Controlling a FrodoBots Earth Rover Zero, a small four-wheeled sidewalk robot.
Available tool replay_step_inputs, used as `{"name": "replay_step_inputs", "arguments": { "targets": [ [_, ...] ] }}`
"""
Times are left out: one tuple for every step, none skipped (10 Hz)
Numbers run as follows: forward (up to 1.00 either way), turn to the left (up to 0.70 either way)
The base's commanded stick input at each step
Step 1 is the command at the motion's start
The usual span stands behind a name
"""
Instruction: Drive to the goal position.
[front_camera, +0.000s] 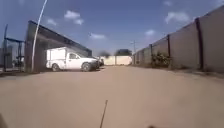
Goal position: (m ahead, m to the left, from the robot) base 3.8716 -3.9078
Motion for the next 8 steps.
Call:
{"name": "replay_step_inputs", "arguments": {
  "targets": [
    [1.0, 0.0],
    [1.0, 0.0],
    [1.0, 0.0],
    [1.0, 0.0],
    [1.0, 0.0],
    [1.0, 0.0],
    [1.0, 0.0],
    [1.0, 0.0]
  ]
}}
